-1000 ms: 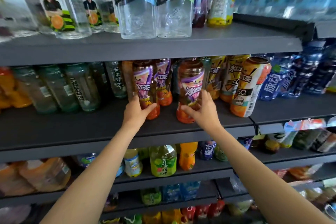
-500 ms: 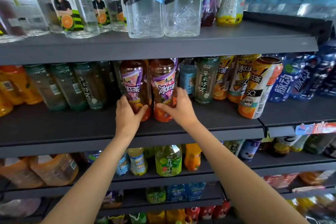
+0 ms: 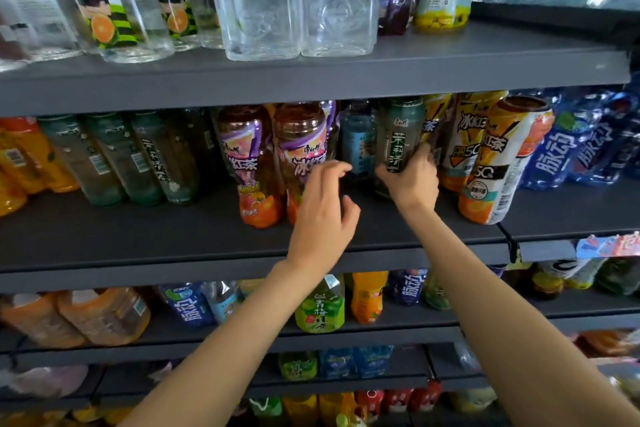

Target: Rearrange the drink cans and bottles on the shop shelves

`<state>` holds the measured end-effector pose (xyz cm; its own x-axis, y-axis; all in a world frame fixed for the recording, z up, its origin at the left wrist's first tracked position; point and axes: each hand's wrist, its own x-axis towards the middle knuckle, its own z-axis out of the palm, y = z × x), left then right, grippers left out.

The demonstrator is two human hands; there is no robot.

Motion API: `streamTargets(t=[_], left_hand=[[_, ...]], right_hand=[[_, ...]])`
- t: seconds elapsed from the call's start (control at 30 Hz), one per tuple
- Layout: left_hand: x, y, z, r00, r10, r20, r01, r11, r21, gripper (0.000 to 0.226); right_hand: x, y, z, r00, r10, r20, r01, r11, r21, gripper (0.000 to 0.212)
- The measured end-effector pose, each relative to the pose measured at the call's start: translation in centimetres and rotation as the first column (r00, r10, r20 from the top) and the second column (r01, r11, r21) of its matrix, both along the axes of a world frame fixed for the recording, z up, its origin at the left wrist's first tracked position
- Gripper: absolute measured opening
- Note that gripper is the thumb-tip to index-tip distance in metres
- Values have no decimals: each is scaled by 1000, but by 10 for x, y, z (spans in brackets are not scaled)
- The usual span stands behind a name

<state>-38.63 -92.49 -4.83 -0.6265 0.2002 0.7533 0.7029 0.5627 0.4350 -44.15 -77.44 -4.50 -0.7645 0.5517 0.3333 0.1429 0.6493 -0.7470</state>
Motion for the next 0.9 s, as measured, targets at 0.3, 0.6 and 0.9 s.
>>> streamTargets(t=[0.3,0.6,0.9], left_hand=[[-95,82,-14,804,108,585,-203,974,99,74],[-123,113,-27,771,158,617,-412,862,295,66],[-47,81,-35,858,62,510,-145,982,124,61]], right_hand=[[61,42,-6,996,81,-45,-74,989,126,56],[58,49,-11,990,125,-61,-117,986,116,52],[57,52,-7,978,191,-84,-186,981,60,50]])
